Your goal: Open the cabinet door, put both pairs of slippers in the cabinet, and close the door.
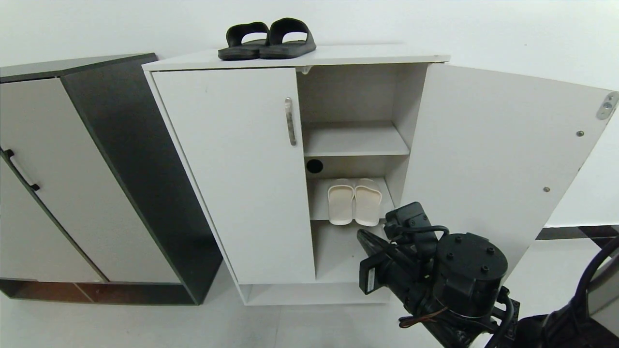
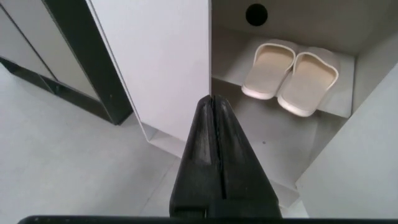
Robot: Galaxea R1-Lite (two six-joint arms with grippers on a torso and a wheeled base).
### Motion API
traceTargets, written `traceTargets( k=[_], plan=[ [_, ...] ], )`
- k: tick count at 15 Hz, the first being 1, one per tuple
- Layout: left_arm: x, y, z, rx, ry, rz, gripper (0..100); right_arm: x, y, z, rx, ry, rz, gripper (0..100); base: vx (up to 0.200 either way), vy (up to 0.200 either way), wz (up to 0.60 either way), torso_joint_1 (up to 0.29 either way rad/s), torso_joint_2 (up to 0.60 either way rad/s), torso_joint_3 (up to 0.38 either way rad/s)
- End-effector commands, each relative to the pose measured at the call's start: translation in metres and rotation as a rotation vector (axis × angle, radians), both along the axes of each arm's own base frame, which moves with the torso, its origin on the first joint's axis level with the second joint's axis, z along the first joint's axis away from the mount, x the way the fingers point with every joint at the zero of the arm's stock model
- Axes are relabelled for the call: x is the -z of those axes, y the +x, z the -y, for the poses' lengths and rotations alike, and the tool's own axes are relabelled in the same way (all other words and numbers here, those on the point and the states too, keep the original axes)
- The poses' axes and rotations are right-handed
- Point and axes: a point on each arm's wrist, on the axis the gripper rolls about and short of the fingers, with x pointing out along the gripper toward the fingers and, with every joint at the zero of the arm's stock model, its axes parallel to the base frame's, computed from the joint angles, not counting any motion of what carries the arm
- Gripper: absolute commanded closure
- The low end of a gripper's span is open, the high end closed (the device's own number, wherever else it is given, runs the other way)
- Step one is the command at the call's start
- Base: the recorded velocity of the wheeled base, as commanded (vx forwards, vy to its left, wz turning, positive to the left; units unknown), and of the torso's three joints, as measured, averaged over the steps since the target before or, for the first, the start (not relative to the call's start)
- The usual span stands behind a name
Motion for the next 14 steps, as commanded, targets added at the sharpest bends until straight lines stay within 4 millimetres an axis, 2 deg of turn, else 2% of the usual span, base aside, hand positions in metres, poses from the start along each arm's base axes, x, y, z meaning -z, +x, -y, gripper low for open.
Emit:
traceTargets(
  k=[1,14],
  plan=[
    [-0.0001,0.0001,0.0,-0.001,-0.001,-0.001,100,0.003,0.0004,-0.0006,0.001,-0.008,-0.006,100,0.0,0.0,0.0,0.0,0.0,0.0],
    [-0.0001,0.0001,0.0,-0.003,-0.002,-0.001,100,0.0048,-0.0001,0.0009,0.002,-0.016,-0.009,100,0.0,0.2,0.0,0.003,0.0,0.004]
  ],
)
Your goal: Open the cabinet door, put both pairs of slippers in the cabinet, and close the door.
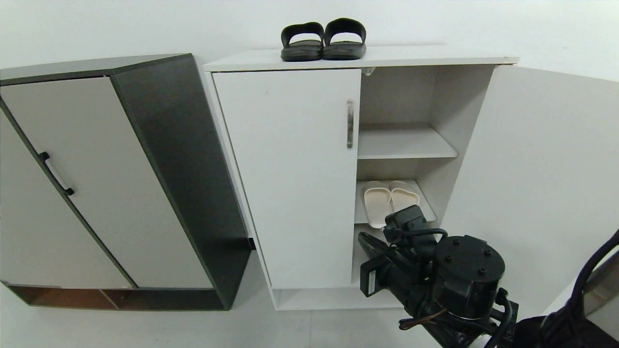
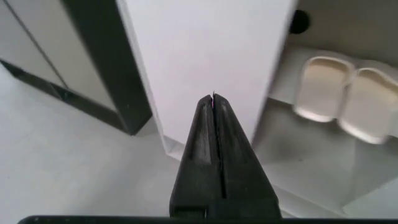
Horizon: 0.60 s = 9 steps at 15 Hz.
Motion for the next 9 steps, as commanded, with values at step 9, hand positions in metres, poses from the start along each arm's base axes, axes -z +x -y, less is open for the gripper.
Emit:
traceTargets(
  k=[9],
  plan=[
    [0.0,0.0,0.0,-0.001,-0.001,0.0,100,0.0057,0.0075,0.007,0.03,-0.002,0.002,100,0.0,0.067,0.0,0.001,0.0,0.001]
  ],
)
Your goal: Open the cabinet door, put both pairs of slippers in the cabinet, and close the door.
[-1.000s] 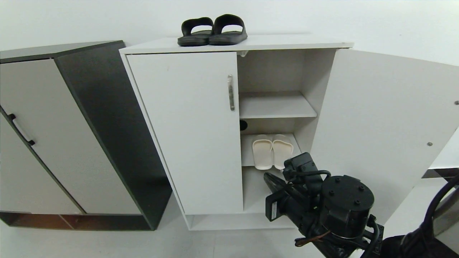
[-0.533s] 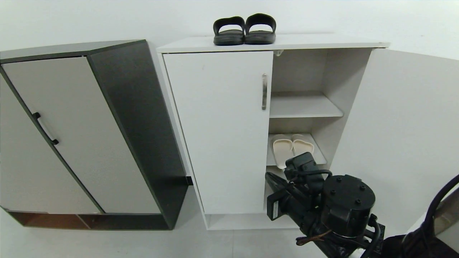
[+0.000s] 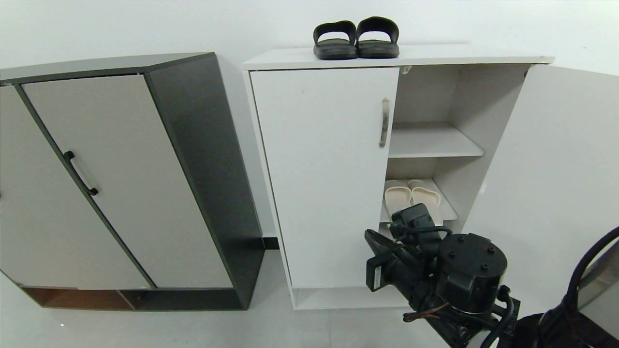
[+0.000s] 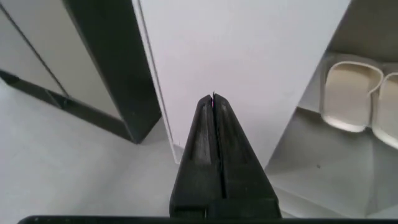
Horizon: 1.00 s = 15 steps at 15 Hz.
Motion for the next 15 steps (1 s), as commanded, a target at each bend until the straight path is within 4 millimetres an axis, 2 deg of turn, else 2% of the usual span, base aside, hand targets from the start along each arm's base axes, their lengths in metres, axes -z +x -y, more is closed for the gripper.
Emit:
traceTargets(
  k=[1,4,15],
  plan=[
    [0.0,0.0,0.0,-0.001,-0.001,0.0,100,0.004,0.0,0.002,-0.025,0.006,0.003,100,0.0,0.0,0.0,0.0,0.0,0.0],
    [0.0,0.0,0.0,-0.001,-0.001,-0.002,100,0.009,0.0,0.017,-0.117,0.033,0.027,100,0.0,0.0,0.0,0.0,0.0,0.0],
    [0.0,0.0,0.0,-0.001,-0.001,0.0,100,0.02,0.004,0.017,-0.115,-0.015,0.039,100,0.0,0.0,0.0,0.009,-0.02,-0.003]
  ],
)
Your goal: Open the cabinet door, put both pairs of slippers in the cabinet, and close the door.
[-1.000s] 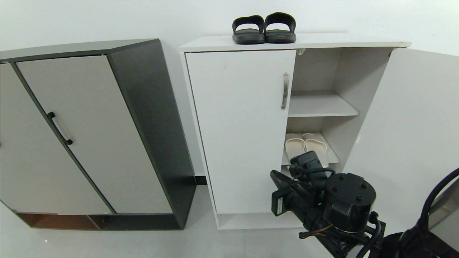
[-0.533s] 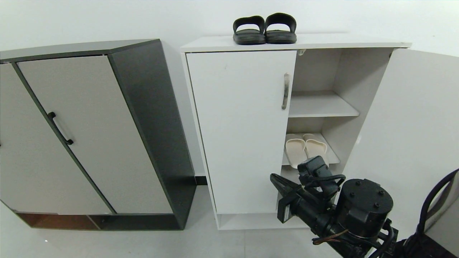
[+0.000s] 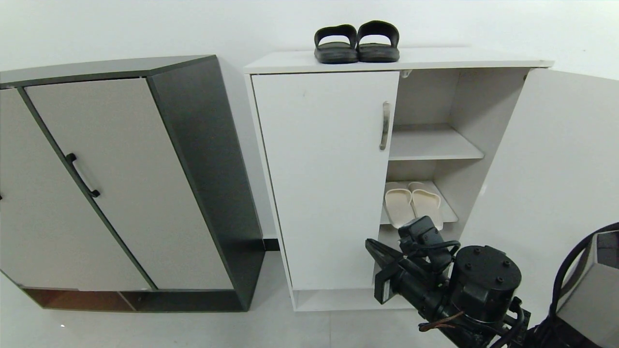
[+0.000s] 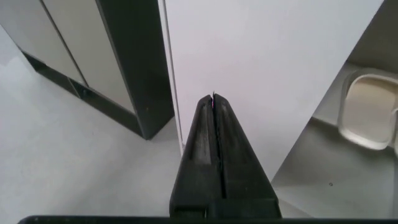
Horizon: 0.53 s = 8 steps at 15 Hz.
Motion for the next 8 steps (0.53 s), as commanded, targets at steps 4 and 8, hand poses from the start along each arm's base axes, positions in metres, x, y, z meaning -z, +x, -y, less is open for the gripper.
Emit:
traceTargets(
  k=[4,8],
  plan=[
    [-0.0001,0.0001,0.0,0.0,-0.001,-0.001,100,0.0015,0.0002,-0.0004,0.0,-0.006,-0.003,100,0.0,0.0,0.0,0.19,-0.16,-0.196],
    [0.0,0.0,0.0,0.0,-0.001,0.0,100,0.0015,0.0002,-0.0004,0.0,-0.006,-0.003,100,0.0,0.0,0.0,0.209,-0.62,-0.222]
  ],
)
